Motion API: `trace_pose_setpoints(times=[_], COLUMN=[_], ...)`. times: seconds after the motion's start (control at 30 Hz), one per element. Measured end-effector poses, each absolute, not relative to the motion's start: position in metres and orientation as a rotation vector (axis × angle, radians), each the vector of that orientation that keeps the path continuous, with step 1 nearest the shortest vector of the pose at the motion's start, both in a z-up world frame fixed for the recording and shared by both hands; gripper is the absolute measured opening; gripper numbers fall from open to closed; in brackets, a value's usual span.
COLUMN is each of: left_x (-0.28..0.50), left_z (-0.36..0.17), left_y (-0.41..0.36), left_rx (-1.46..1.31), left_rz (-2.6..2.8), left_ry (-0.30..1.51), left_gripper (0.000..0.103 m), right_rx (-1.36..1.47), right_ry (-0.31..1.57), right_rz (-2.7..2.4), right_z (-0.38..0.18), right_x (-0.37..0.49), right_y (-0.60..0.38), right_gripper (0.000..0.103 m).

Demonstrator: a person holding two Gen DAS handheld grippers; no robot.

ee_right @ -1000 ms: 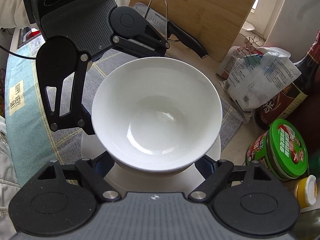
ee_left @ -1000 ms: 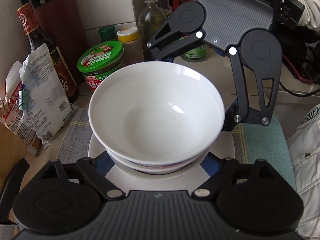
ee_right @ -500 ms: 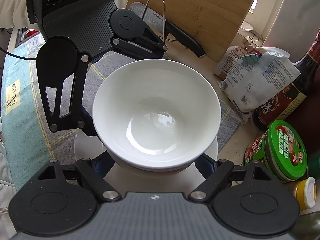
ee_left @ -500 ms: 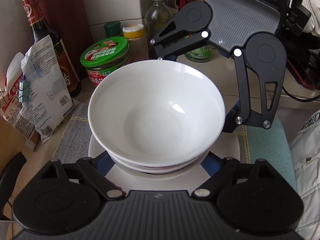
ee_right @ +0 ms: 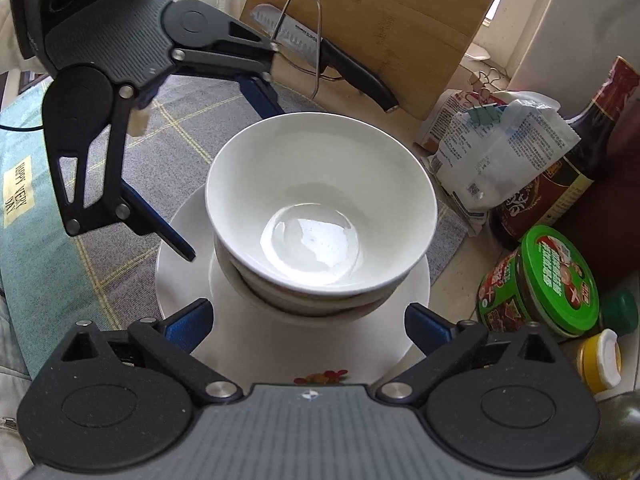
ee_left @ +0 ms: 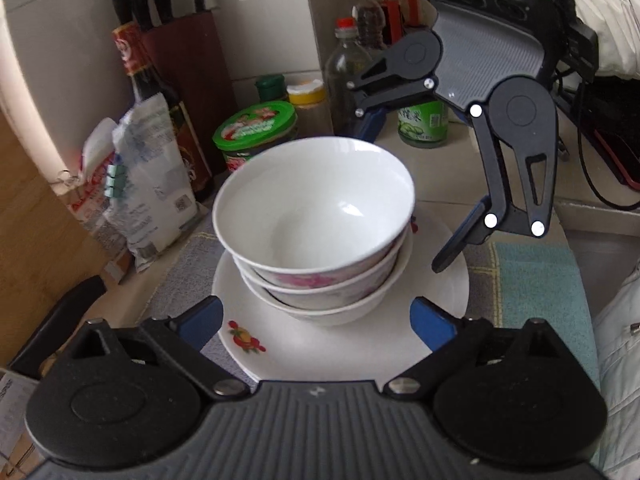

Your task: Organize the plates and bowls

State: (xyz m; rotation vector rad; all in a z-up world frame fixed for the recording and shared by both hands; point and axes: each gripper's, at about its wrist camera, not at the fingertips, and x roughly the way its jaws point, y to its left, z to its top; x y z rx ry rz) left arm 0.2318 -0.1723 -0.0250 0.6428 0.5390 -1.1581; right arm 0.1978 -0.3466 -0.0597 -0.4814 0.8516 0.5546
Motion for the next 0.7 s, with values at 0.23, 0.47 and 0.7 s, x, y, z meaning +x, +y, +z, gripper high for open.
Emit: trace_pose_setpoints(times=[0.23,0.47,0.7], left_x=[0.199,0.177,0.129], left_z=[0.019,0.024,0.020], left_y=[-0.129,-0.104,-0.070], left_rx=[0.425,0.263,0.146], left_rz=[-0.905,-0.848,-0.717], left_ry=[0.353,0.466,0.571], left_gripper=[0.102,0.102,0.102], right_rx=[-0.389,-0.092,0.110], right_ry=[0.814,0.807,0.830], right_rz=[0.352,-0.018,-0.256], right_z=[-0.021,0.012,-0.003], right_x=[0.165,0.136,0.080], right_y=[-0.339,-0.310,-0.271], right_gripper=[0.103,0.103,0.103])
